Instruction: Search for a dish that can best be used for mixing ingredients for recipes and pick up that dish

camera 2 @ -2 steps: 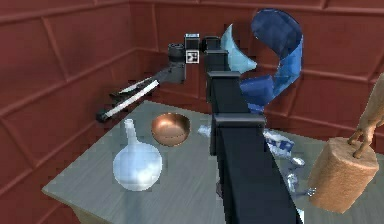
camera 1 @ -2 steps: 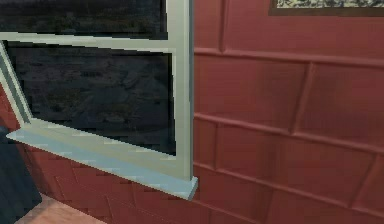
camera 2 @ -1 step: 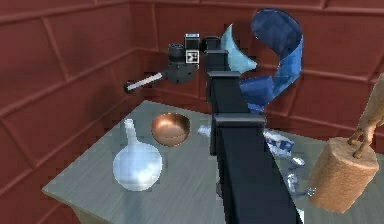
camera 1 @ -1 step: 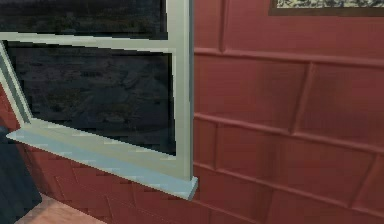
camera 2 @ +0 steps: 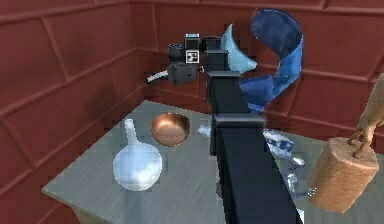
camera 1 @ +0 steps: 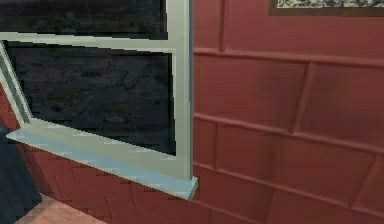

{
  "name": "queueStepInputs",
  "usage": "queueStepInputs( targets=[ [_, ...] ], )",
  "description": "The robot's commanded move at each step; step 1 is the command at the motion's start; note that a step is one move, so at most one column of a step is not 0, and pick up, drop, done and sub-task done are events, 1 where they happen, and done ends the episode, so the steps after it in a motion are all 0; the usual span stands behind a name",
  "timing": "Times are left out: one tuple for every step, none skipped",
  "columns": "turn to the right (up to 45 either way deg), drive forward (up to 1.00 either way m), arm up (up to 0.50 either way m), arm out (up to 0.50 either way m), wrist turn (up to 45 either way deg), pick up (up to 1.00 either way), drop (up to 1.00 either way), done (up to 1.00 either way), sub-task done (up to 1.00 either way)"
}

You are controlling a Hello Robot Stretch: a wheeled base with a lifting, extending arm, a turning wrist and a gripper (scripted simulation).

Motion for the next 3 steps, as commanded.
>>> queueStepInputs(
  targets=[
    [0.0, 0.00, -0.30, 0.00, 0.0, 0.00, 0.00, 0.00, 0.00],
    [0.0, 0.00, 0.00, 0.00, 0.0, 1.00, 0.00, 0.00, 0.00],
    [0.0, 0.00, 0.10, 0.00, 0.0, 0.00, 0.00, 0.00, 0.00]
  ],
)
